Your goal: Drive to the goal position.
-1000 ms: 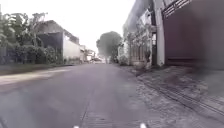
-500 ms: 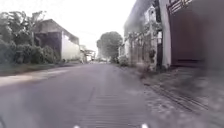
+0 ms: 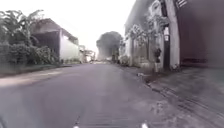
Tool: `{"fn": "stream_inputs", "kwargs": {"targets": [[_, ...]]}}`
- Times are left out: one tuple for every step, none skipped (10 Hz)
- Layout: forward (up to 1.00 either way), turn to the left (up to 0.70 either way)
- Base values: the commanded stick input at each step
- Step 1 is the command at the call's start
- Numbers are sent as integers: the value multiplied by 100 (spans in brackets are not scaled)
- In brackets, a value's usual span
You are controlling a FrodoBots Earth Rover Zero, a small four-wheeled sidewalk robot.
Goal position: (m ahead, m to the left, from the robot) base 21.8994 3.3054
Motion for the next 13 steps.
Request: {"fn": "stream_inputs", "kwargs": {"targets": [[100,0],[100,0],[100,0],[100,0],[100,0],[100,0],[100,0],[100,0],[100,0],[100,0],[100,0],[100,0],[100,0]]}}
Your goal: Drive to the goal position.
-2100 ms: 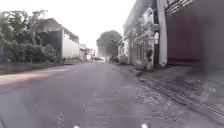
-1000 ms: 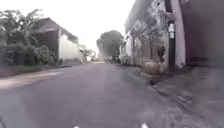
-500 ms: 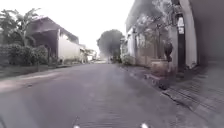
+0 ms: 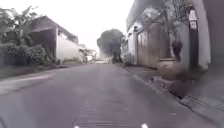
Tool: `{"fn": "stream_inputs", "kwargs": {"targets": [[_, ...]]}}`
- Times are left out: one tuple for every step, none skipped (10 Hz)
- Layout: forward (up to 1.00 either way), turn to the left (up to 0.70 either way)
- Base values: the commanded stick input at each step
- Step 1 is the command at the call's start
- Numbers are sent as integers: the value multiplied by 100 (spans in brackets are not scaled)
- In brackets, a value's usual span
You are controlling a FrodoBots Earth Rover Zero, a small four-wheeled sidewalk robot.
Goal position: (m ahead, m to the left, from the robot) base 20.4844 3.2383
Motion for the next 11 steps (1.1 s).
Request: {"fn": "stream_inputs", "kwargs": {"targets": [[100,0],[100,0],[100,0],[100,0],[100,0],[100,0],[100,0],[100,0],[100,0],[100,0],[100,0]]}}
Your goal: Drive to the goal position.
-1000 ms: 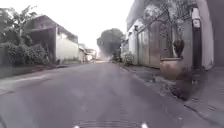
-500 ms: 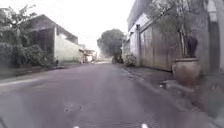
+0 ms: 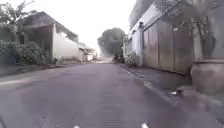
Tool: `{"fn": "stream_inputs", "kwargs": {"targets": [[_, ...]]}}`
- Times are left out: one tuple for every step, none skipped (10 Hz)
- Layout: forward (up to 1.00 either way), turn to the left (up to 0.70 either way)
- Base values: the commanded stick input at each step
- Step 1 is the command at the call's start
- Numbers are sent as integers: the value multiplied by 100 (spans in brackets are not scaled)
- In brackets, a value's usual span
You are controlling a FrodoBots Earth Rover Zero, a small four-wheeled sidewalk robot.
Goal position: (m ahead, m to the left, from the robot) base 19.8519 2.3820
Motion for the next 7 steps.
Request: {"fn": "stream_inputs", "kwargs": {"targets": [[100,0],[100,0],[100,0],[100,0],[100,0],[100,0],[100,0]]}}
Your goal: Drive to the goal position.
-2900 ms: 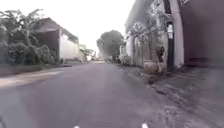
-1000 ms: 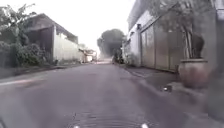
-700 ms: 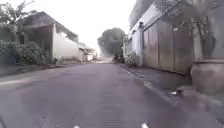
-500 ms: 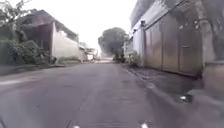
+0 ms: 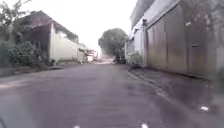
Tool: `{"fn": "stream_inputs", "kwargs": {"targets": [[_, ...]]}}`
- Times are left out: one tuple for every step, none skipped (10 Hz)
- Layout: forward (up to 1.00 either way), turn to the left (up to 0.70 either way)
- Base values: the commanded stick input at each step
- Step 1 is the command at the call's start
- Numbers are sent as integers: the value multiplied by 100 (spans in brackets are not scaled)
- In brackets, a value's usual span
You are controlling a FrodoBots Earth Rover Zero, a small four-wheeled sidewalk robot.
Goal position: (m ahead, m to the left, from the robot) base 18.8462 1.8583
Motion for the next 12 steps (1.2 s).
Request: {"fn": "stream_inputs", "kwargs": {"targets": [[100,0],[100,0],[100,0],[100,0],[100,0],[100,0],[100,0],[100,0],[100,0],[100,0],[100,0],[100,0]]}}
